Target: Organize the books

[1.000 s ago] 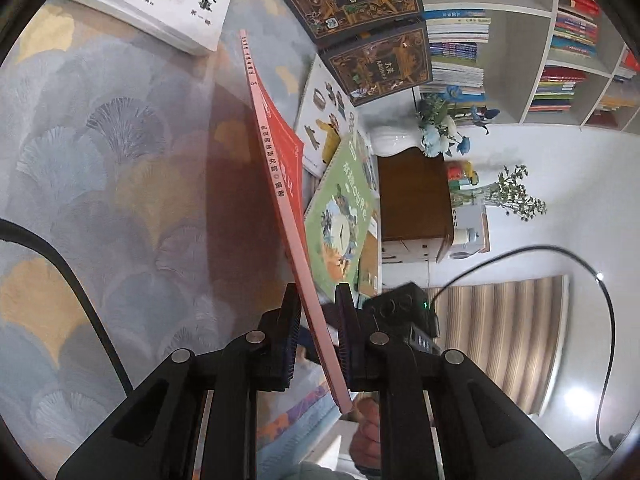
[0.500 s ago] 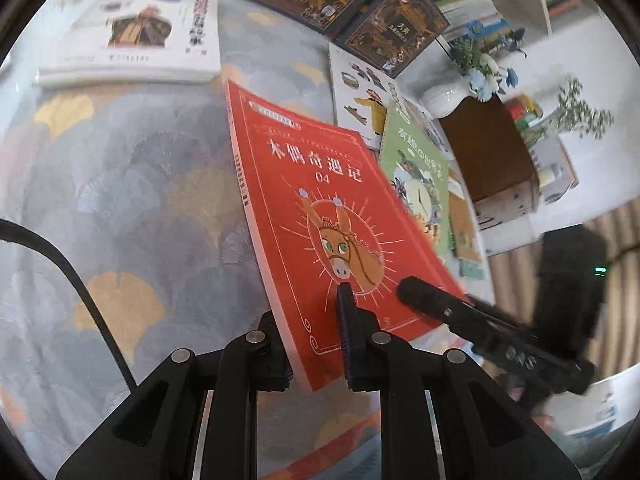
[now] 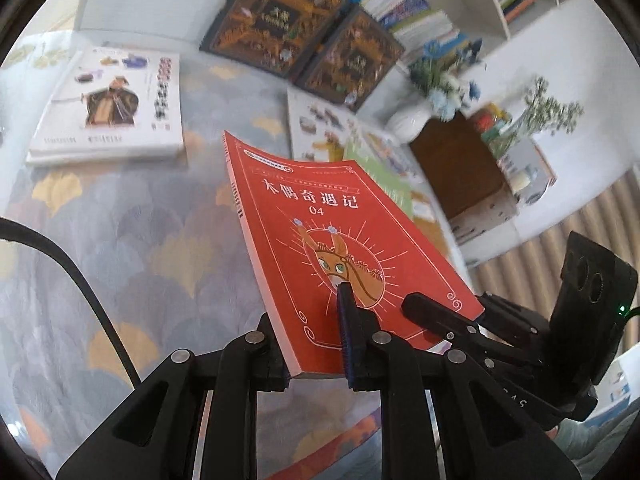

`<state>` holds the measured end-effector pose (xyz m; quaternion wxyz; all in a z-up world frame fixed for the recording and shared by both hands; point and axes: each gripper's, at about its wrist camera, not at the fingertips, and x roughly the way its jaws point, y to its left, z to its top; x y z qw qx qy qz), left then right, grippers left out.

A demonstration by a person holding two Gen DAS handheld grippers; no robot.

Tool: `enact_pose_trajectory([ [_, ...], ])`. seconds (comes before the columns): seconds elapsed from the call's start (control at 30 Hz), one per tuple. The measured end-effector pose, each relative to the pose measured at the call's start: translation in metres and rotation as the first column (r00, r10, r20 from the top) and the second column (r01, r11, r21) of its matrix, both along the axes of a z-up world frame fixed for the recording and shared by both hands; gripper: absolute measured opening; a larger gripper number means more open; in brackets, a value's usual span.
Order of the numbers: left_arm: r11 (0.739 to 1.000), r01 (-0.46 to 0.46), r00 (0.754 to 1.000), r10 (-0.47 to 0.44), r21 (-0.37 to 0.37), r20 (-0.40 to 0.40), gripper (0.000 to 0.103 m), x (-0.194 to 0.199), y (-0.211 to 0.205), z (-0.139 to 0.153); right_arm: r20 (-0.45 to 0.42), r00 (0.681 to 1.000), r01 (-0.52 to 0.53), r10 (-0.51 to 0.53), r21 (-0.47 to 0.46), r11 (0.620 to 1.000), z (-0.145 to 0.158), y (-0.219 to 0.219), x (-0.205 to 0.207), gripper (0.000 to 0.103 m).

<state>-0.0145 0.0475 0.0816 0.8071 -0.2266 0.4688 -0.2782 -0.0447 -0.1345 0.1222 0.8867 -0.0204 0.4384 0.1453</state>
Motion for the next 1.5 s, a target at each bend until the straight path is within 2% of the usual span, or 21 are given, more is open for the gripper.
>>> enact_pose_trajectory([
  [0.2, 0.994, -0.112, 0.992, 0.111, 0.012, 0.058, 0.015, 0.028, 0.036, 0.012, 0.013, 0.999, -0.049, 0.048, 0.063, 0.997, 0.010, 0.030, 0.047, 0.025],
  [0.47, 0.963, -0.267, 0.963, 0.266, 0.035, 0.039, 0.015, 0.073, 0.107, -0.007, -0.049, 0.987, -0.141, 0.150, 0.163, 0.977, -0.007, 0.098, 0.128, 0.028],
  [0.7, 0.928, -0.370, 0.929, 0.371, 0.035, -0.001, 0.016, 0.116, 0.142, -0.034, -0.120, 0.981, -0.122, 0.149, 0.209, 0.970, -0.037, 0.134, 0.196, 0.028],
  [0.9, 0.909, -0.410, 0.911, 0.413, 0.077, -0.026, 0.019, 0.134, 0.151, -0.052, -0.195, 0.974, -0.063, 0.114, 0.250, 0.966, -0.060, 0.144, 0.227, 0.028],
  [1.03, 0.885, -0.459, 0.882, 0.465, 0.082, -0.076, 0.021, 0.138, 0.162, -0.066, -0.235, 0.966, -0.041, 0.106, 0.266, 0.963, -0.075, 0.148, 0.234, 0.028],
  [1.13, 0.851, -0.519, 0.846, 0.525, 0.080, -0.091, 0.024, 0.130, 0.175, -0.067, -0.253, 0.963, -0.022, 0.089, 0.256, 0.966, -0.082, 0.147, 0.233, 0.029],
  [1.23, 0.829, -0.550, 0.824, 0.559, 0.099, -0.098, 0.024, 0.117, 0.184, -0.065, -0.294, 0.951, 0.001, 0.094, 0.308, 0.951, -0.082, 0.135, 0.232, 0.039],
  [1.27, 0.827, -0.554, 0.822, 0.562, 0.098, -0.095, 0.024, 0.111, 0.185, -0.062, -0.307, 0.946, 0.004, 0.099, 0.319, 0.948, -0.082, 0.132, 0.232, 0.048],
  [1.33, 0.835, -0.541, 0.832, 0.549, 0.100, -0.081, 0.024, 0.099, 0.181, -0.055, -0.336, 0.936, 0.026, 0.102, 0.355, 0.934, -0.078, 0.122, 0.226, 0.054],
  [1.4, 0.850, -0.515, 0.849, 0.523, 0.112, -0.072, 0.024, 0.092, 0.169, -0.049, -0.361, 0.926, 0.046, 0.108, 0.394, 0.918, -0.077, 0.107, 0.212, 0.055],
  [1.5, 0.882, -0.458, 0.881, 0.467, 0.106, -0.076, 0.024, 0.082, 0.146, -0.043, -0.400, 0.912, 0.087, 0.089, 0.401, 0.912, -0.082, 0.081, 0.189, 0.055],
])
